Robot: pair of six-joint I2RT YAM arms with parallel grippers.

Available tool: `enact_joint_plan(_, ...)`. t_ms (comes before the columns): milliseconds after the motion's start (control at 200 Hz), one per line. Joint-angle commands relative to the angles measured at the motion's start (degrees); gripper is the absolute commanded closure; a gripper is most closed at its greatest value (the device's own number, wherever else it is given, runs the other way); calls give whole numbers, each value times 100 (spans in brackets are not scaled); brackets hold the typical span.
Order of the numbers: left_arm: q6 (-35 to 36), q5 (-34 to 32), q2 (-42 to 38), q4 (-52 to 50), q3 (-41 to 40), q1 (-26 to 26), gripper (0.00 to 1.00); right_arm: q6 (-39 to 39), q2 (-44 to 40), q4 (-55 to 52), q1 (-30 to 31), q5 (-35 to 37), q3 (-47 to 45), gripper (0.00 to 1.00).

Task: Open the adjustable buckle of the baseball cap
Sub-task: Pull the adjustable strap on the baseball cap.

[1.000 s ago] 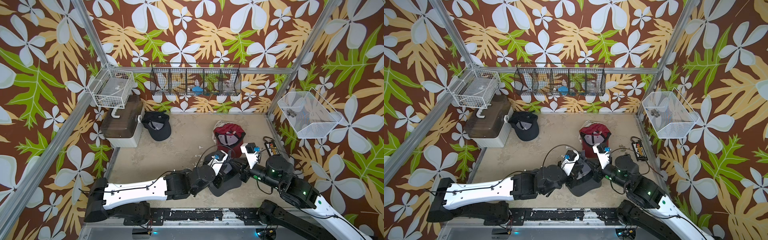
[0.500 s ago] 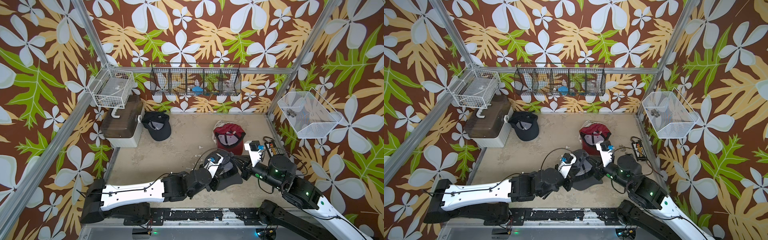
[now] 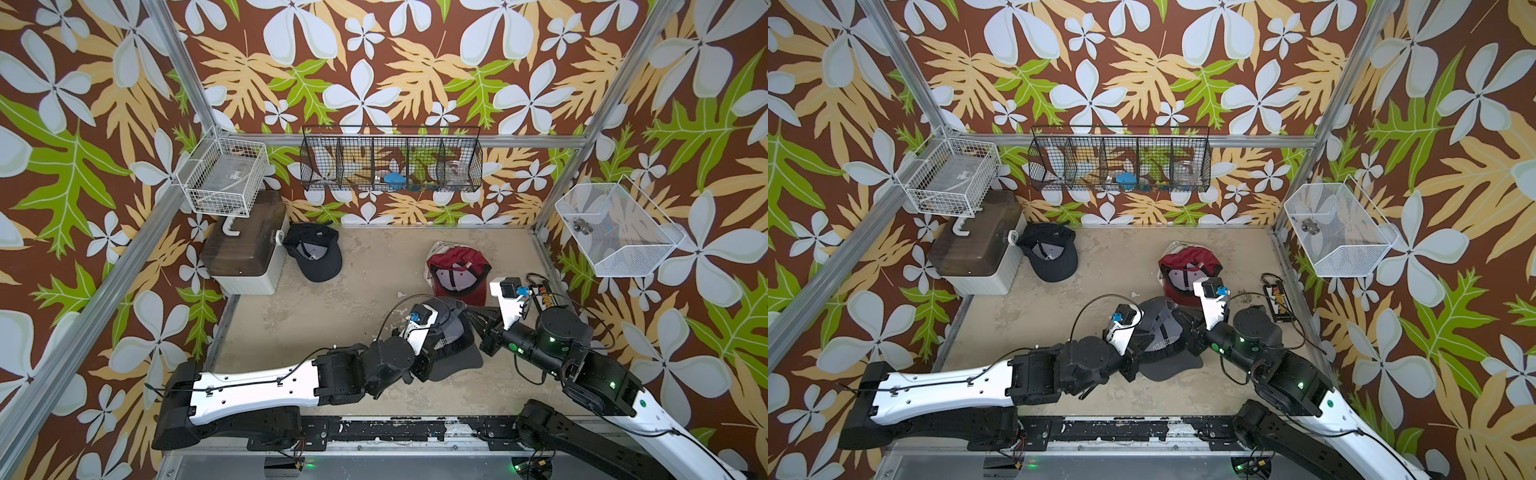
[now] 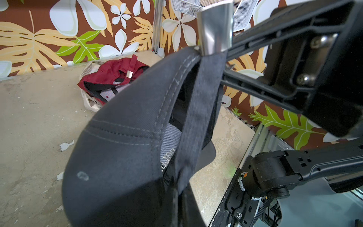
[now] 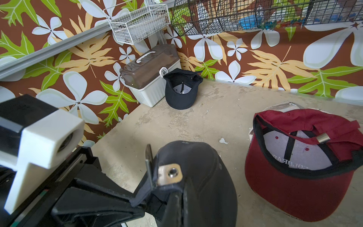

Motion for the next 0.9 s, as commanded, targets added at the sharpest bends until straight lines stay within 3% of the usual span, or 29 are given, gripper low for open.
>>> enact_joint_plan(0,-90,-65,-55,-91,-46,11,100,72,-27,267,8,201,21,100)
enact_joint_plan(891,-399,-62,-904,-75,-820,11,100,409,265,-5,-10,2146,503,100)
